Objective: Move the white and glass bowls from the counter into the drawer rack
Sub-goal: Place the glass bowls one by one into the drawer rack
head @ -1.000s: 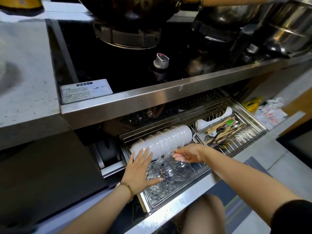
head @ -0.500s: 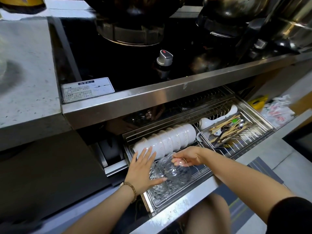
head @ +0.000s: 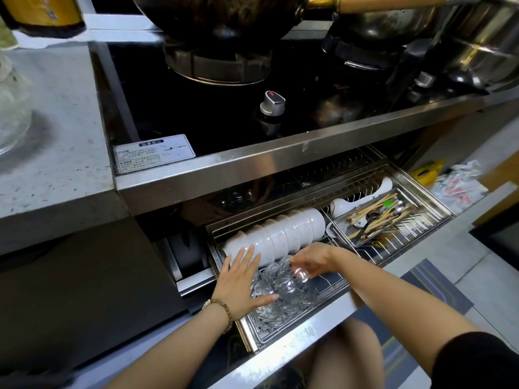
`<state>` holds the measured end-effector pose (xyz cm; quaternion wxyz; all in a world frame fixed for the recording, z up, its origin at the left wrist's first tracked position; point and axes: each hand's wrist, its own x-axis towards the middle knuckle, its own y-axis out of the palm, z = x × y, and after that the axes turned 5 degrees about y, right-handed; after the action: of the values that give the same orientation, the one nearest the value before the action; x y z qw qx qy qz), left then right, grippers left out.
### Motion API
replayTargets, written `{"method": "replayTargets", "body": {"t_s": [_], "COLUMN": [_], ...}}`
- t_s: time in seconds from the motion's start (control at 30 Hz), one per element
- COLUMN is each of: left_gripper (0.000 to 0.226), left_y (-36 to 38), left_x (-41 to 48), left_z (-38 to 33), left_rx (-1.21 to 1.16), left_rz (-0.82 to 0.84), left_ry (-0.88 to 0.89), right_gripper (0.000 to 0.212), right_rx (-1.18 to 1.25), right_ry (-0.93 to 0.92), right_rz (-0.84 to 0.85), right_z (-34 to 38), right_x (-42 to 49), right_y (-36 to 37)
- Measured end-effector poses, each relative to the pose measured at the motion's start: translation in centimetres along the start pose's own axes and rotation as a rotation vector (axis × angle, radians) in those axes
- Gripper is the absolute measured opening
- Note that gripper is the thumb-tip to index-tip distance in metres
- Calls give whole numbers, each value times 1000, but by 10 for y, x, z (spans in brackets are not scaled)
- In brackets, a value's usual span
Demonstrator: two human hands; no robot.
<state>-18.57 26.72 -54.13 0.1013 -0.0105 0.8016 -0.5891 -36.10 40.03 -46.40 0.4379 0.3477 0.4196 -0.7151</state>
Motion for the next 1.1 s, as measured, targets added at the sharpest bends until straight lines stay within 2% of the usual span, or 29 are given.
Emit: {"method": "replayTargets", "body": {"t_s": [0.1,0.17,0.23,0.33,0.47,0.67,0.8,0.93,1.1], "left_gripper": [105,100,92,78,68,67,67,71,75], "left_y": [-12,-26,-46,-88,-153,-258,-320,-362,-385], "left_x": [-1,-2,-3,-7,-22,-68,-103,-142,-187], "left_z": [-2,-6,-11,-21,-37,-44,-21,19,78], "left_rx": [-70,-124,-174,-222,-170,-26,106,192,189], "left_rz": [56,56,15,-125,-350,-618,-766,-852,-930], "left_ry": [-15,-12,12,91,228,390,335,155,-50], "right_gripper": [37,38,35,33,37,48,50,53,54], "right_rx": [-58,-90,-14,79,103,-49,-163,-216,-274], "right_ry": [-90,-168,-269,-491,-719,-1028,-1169,-1266,-1340], "right_rz": [-167,-273,-349,-487,-612,-815,-811,-709,-576], "right_z": [0,0,3,11,29,80,129,180,239], "right_x": [-19,-38,-60,-101,-152,-210,-229,-237,-237], "right_y": [-7,-12,-16,-18,-17,-10,7,35,79]}}
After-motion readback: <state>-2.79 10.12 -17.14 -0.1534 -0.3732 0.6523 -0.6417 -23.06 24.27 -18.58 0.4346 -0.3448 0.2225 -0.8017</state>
